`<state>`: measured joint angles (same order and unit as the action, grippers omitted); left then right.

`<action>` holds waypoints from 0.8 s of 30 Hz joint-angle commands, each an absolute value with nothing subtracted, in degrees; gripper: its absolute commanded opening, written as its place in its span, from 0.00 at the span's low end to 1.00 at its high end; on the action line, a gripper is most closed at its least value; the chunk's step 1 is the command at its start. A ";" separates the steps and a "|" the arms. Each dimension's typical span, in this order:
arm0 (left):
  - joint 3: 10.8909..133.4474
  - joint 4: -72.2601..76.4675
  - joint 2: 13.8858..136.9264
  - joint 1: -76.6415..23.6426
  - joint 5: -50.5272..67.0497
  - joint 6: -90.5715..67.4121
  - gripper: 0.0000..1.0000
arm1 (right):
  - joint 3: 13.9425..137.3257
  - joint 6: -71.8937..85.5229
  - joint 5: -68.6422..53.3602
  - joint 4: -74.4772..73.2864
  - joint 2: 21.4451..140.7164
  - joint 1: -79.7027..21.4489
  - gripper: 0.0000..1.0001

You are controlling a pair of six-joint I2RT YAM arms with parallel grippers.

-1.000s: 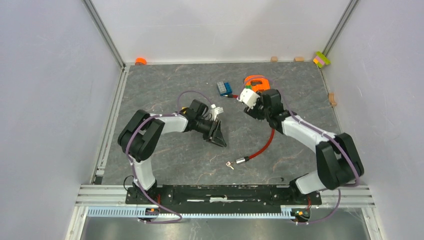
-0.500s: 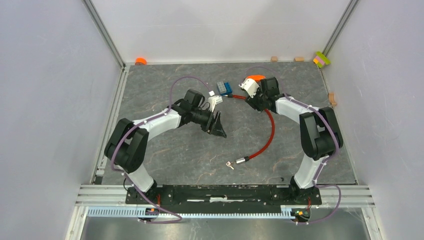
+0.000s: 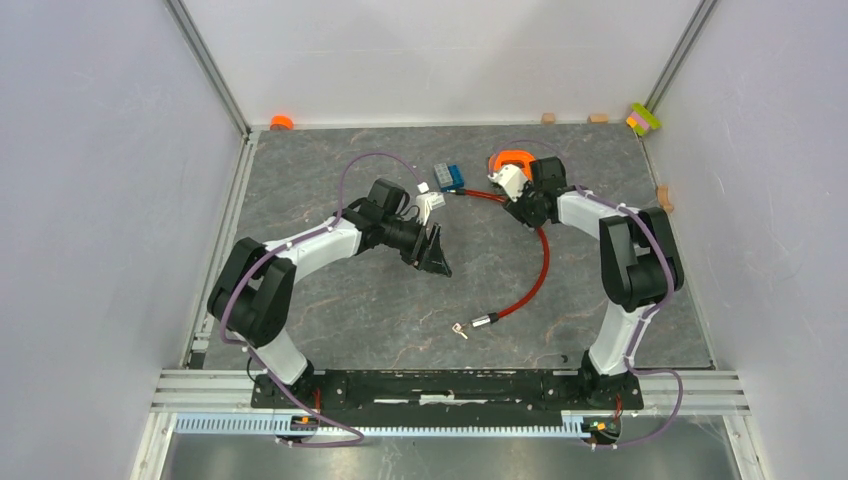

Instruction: Unlock with the key

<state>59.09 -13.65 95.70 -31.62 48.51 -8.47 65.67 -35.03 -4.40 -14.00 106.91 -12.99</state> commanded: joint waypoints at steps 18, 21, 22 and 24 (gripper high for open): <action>61.26 -13.62 91.21 -31.56 46.61 -4.75 0.69 | 70.20 -43.23 -2.46 -21.68 108.60 -1.60 0.10; 61.26 -13.61 91.32 -31.59 46.41 -4.58 0.69 | 73.54 -43.86 -1.35 -22.81 110.12 -1.25 0.10; 61.35 -13.69 91.35 -31.55 46.38 -4.57 0.69 | 74.48 -43.94 -1.11 -23.23 110.65 -1.32 0.10; 61.35 -13.79 91.41 -31.55 46.06 -4.33 0.69 | 76.15 -43.85 -0.50 -23.47 111.59 -1.23 0.10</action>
<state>59.27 -13.67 93.25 -31.62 46.57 -7.29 71.26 -42.35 -2.74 -22.17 109.91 -1.34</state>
